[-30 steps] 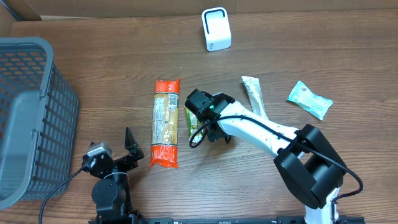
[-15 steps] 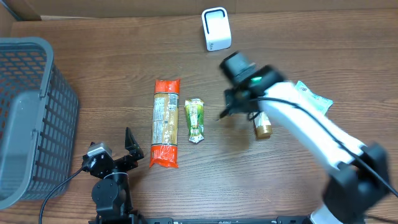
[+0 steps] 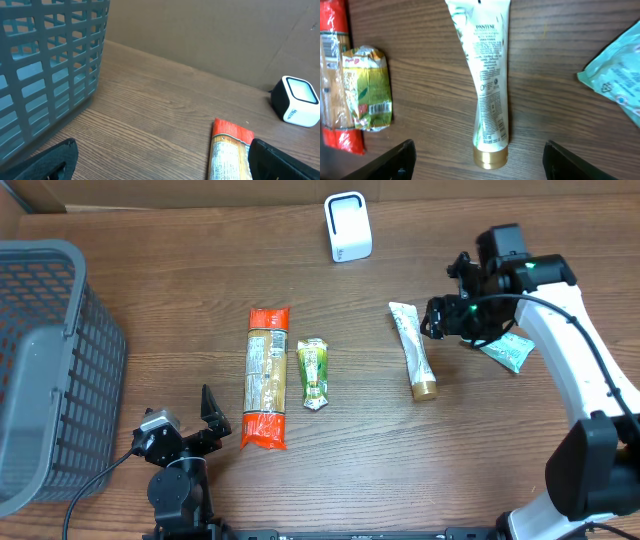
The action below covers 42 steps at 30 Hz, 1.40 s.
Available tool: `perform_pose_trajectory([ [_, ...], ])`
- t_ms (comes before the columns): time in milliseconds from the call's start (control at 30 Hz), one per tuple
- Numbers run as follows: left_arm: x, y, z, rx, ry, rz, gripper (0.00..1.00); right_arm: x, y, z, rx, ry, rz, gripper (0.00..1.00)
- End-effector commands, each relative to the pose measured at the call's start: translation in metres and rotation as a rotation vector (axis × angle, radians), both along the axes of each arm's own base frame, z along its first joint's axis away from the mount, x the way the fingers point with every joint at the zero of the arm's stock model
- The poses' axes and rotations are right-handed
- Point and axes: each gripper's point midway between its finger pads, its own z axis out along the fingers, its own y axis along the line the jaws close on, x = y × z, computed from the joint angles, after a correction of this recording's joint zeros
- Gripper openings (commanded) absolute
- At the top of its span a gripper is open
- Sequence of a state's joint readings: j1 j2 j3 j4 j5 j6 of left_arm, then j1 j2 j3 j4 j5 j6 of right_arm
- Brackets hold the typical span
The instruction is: Scan the item barcode
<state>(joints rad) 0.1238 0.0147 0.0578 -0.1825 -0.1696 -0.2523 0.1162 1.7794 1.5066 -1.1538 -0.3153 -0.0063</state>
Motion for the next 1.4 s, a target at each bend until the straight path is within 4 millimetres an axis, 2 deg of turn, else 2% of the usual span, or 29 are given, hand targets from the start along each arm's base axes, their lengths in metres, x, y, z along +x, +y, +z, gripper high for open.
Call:
perform_pose_trajectory([
  [0, -0.001, 0.001, 0.002, 0.019, -0.004, 0.006, 1.0, -0.006, 0.008, -0.021, 0.092, 0.03, 0.093, 0.83],
  [233, -0.001, 0.001, 0.002, 0.019, -0.004, 0.006, 1.0, -0.008, 0.007, -0.058, 0.089, 0.056, 0.107, 0.83],
  [533, -0.001, 0.001, 0.002, 0.019, -0.004, 0.006, 1.0, -0.017, 0.01, -0.091, 0.118, 0.051, 0.11, 0.8],
  [633, -0.001, 0.001, 0.002, 0.019, -0.004, 0.006, 1.0, -0.021, 0.016, -0.101, 0.158, 0.041, 0.116, 0.76],
  [867, -0.001, 0.001, 0.002, 0.019, -0.004, 0.006, 1.0, -0.025, 0.025, -0.119, 0.183, 0.01, 0.111, 0.53],
  [933, -0.001, 0.001, 0.002, 0.019, -0.004, 0.006, 1.0, -0.026, 0.024, -0.122, 0.159, 0.011, 0.107, 0.37],
  [967, -0.001, 0.001, 0.002, 0.019, -0.004, 0.006, 1.0, -0.025, 0.022, -0.124, 0.143, 0.017, 0.092, 0.33],
  [1133, -0.001, 0.001, 0.002, 0.019, -0.004, 0.006, 1.0, -0.021, 0.021, -0.12, 0.122, 0.035, 0.03, 0.05],
  [1267, -0.001, 0.001, 0.002, 0.019, -0.004, 0.006, 0.99, -0.011, 0.021, -0.094, 0.118, 0.019, 0.025, 0.04],
  [1367, -0.001, 0.001, 0.002, 0.019, -0.004, 0.006, 1.0, -0.001, 0.004, -0.074, -0.005, -0.001, -0.076, 0.04],
])
